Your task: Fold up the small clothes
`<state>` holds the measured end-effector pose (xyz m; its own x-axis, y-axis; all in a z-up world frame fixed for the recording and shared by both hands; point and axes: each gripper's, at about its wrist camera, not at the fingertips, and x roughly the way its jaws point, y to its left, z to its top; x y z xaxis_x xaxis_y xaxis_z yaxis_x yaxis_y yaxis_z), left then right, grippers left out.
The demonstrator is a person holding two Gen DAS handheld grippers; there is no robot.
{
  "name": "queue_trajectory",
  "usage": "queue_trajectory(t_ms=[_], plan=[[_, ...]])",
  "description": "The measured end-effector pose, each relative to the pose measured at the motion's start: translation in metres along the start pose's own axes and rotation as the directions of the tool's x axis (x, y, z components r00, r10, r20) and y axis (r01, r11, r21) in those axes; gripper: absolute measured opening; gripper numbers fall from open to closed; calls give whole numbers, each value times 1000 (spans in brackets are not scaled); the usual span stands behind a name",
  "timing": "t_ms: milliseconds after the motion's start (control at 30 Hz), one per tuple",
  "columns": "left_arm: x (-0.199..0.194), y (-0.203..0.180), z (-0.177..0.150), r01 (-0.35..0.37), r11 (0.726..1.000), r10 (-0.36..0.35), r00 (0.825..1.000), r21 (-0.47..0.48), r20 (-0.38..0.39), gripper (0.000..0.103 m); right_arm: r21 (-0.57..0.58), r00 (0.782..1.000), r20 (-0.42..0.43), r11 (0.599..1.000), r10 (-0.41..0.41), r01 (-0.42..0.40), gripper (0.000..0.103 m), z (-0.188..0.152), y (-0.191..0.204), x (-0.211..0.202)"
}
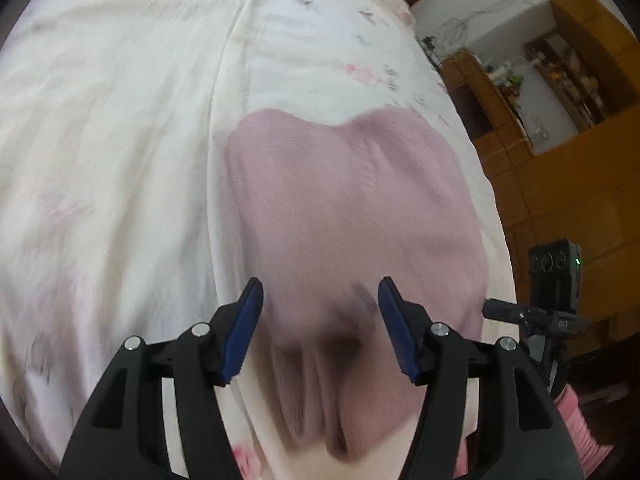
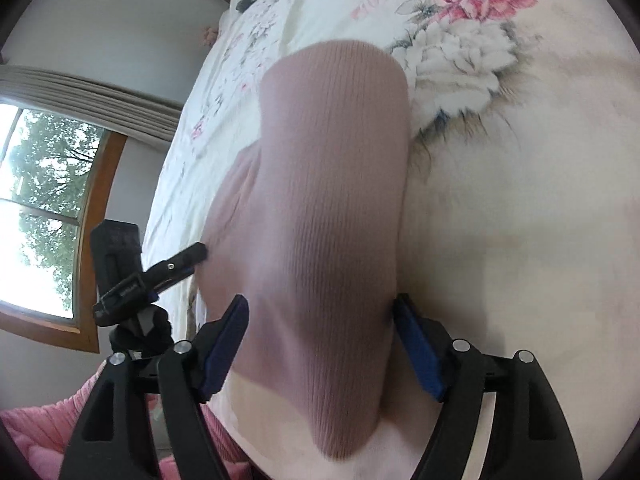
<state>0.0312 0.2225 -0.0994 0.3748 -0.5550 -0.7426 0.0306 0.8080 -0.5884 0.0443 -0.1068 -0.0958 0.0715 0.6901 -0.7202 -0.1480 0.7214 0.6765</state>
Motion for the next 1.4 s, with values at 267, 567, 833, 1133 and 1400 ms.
queue_trajectory(t_ms=[267, 567, 833, 1133, 1400], plan=[[-2, -27, -46, -85, 991, 86, 996, 101, -5, 64, 24, 1000, -9, 1000, 4, -4, 66, -37, -13, 8], [14, 9, -67, -187, 982, 189, 980, 38, -57, 62, 12, 1000, -10, 1000, -15, 15, 25, -38, -1, 15], [13, 14, -70, -203, 978, 206, 977, 56, -58, 63, 36, 998, -11, 997, -62, 62, 28, -43, -5, 23], [-29, -18, -79, -226, 972, 226, 974, 73, 2, 68, -47, 950, 72, 951, -303, 307, 76, -67, 36, -6], [-60, -47, -92, -289, 953, 288, 957, 86, 25, 75, -84, 892, 150, 893, -427, 442, 90, -88, 78, -31]])
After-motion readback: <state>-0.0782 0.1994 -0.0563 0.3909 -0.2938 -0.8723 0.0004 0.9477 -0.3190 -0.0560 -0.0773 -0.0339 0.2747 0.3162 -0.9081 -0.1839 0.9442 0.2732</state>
